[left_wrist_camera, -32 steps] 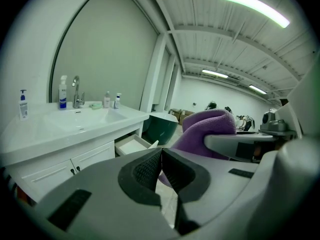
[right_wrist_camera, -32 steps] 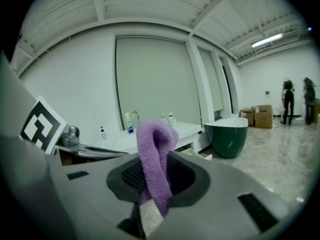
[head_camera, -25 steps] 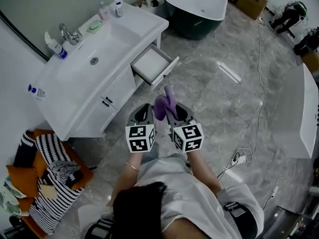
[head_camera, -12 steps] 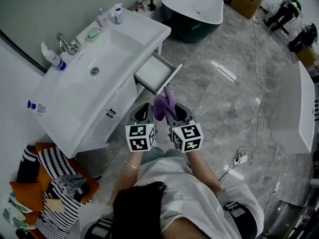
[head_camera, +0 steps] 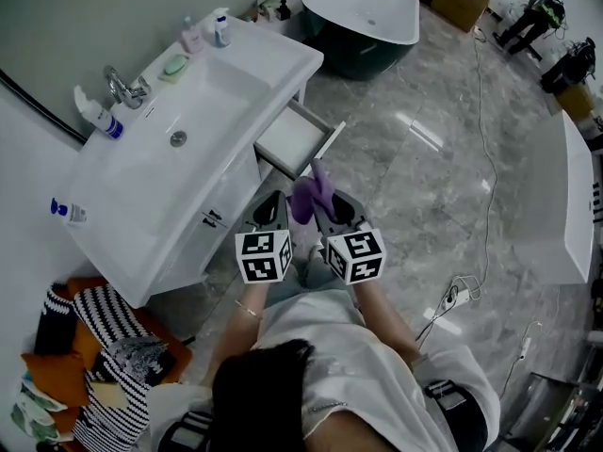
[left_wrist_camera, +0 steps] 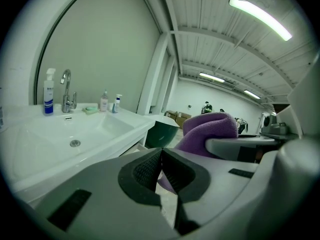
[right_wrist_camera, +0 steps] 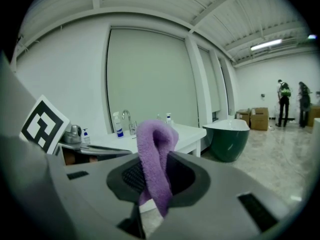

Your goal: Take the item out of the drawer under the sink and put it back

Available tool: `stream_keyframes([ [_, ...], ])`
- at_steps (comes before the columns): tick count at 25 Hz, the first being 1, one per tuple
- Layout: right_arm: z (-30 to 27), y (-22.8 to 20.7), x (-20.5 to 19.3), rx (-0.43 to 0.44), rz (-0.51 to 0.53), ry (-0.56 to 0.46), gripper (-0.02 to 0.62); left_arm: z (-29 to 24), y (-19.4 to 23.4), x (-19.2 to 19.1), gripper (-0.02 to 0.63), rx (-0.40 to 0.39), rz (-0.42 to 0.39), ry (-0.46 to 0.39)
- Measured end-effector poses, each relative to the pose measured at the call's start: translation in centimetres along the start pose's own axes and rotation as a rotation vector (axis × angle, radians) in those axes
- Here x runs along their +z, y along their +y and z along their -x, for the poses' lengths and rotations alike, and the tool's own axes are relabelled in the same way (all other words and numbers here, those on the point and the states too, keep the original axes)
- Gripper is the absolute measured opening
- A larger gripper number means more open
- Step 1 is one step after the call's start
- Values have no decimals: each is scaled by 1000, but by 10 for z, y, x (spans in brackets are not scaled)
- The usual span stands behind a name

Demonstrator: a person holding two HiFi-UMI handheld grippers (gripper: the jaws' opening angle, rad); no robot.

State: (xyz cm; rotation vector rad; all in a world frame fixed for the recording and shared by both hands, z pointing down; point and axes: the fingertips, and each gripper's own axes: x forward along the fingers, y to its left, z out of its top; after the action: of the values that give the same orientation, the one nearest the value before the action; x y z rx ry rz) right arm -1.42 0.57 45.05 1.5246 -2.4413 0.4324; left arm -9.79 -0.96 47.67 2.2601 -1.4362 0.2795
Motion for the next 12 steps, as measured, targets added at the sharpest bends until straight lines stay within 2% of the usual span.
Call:
stream_keyframes([
  [12, -22, -18, 0, -12, -21, -5, 87, -26, 8, 3, 3, 8, -22, 4],
])
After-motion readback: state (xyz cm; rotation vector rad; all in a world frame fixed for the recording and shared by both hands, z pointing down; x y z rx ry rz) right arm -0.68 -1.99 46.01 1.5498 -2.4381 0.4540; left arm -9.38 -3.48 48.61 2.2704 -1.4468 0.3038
